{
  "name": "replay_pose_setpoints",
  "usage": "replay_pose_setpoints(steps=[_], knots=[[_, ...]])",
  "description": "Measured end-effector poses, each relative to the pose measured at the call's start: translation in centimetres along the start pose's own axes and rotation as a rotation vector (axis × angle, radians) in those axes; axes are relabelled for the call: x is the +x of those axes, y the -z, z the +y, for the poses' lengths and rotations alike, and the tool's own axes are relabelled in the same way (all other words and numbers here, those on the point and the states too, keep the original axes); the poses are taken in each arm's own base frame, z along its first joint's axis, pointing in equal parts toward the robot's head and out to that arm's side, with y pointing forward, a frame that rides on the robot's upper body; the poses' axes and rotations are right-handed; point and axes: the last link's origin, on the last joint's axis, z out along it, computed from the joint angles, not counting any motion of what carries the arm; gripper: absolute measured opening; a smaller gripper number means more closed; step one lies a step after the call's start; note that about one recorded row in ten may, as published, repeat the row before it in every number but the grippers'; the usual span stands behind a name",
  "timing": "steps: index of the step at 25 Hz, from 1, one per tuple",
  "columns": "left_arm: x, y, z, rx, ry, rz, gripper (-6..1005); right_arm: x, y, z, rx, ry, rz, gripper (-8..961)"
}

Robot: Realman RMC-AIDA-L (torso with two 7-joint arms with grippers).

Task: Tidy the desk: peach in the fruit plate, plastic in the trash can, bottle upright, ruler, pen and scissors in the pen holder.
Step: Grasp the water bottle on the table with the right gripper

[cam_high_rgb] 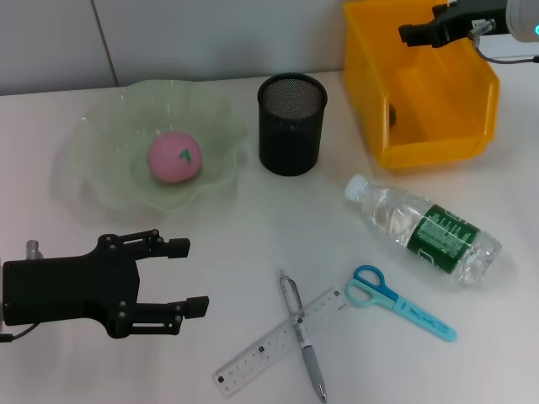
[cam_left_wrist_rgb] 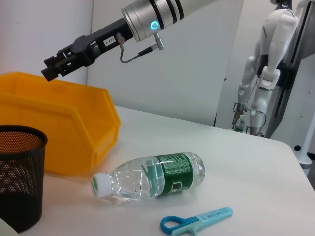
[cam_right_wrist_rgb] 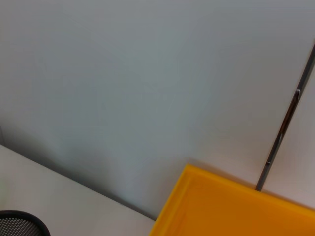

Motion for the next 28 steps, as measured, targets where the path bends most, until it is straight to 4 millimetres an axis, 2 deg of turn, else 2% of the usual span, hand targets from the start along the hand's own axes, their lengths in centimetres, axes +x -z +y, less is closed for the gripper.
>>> replay_pose_setpoints(steps=[6, 16, 20, 24, 28], knots=[[0.0, 0.0, 0.0, -0.003, -0.001, -0.001, 839, 0.0, 0.0, 0.0, -0.001, -0.004, -0.003, 636], [0.0, 0.0, 0.1, -0.004, -0.004, -0.001, 839, -0.8, 0.5, 0.1, -0.001, -0.008, -0.035, 640], [0.0, -0.1, 0.1, -0.004, -0.004, -0.001, 839, -1.3, 0.9, 0.1, -0.006, -0.004, -0.043, 704], [0.1, -0.1, 0.1, -0.005, -0.005, 0.008, 838, -2.3, 2.5, 1.0, -0.059, -0.003, -0.053, 768], [0.4, -0.1, 0.1, -0.006, -0.009, 0.023, 838, -2.9, 3.8, 1.8, -0.105, -0.004, -0.046, 768]])
